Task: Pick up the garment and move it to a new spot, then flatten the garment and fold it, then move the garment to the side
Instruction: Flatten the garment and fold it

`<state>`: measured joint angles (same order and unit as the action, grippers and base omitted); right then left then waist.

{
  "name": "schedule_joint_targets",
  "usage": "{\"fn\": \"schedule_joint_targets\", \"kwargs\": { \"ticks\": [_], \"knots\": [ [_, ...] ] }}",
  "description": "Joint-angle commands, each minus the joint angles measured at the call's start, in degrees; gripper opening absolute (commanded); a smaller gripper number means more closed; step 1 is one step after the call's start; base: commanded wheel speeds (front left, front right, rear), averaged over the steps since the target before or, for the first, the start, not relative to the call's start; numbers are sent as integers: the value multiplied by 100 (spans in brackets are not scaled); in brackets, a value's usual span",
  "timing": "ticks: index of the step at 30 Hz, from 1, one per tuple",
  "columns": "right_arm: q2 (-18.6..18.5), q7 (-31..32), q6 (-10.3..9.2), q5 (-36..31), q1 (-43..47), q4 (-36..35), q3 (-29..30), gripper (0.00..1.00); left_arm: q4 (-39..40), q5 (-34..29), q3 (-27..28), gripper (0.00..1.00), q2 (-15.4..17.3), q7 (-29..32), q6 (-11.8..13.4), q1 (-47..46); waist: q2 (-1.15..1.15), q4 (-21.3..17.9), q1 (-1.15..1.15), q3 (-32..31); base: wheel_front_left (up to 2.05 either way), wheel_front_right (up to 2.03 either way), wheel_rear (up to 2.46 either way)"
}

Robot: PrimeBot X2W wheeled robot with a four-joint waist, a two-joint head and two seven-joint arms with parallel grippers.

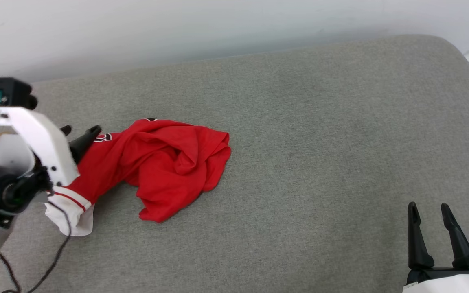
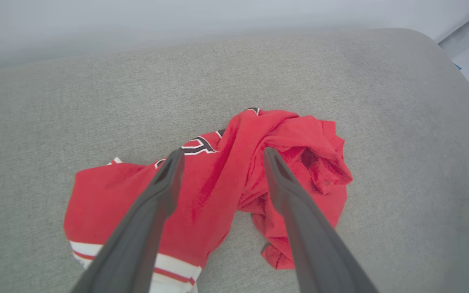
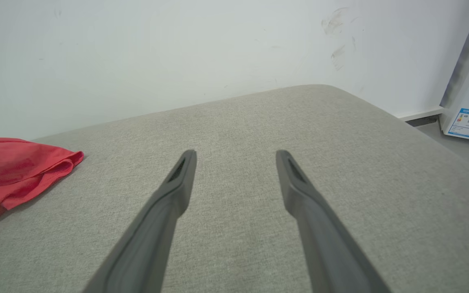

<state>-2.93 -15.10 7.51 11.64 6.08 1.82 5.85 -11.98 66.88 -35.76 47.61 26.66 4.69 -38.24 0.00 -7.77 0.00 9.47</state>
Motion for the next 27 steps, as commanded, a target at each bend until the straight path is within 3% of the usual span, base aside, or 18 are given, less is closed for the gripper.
{"fn": "schedule_joint_targets", "kwargs": {
  "ticks": [1, 9, 13, 27],
  "knots": [
    [3, -10, -4, 44, -50, 10, -17, 100, 123, -11, -64, 100, -108, 93, 53, -89, 0, -34, 0, 9, 0, 0, 0],
    [4, -10, -4, 159, -193, 47, -119, 100, 102, -471, -581, 100, -576, 433, 243, -502, 0, -349, 0, 121, 0, 0, 0],
    [3, -10, -4, 208, -243, 45, -131, 100, -257, -624, -785, 100, -718, 528, 164, -574, 0, -526, 0, 188, 0, 0, 0],
    [4, -9, -4, 366, -273, 60, -169, 100, -1325, -1030, -1285, 100, -781, 965, 85, -817, 0, -878, 0, 453, 0, 0, 0]
  ]
}}
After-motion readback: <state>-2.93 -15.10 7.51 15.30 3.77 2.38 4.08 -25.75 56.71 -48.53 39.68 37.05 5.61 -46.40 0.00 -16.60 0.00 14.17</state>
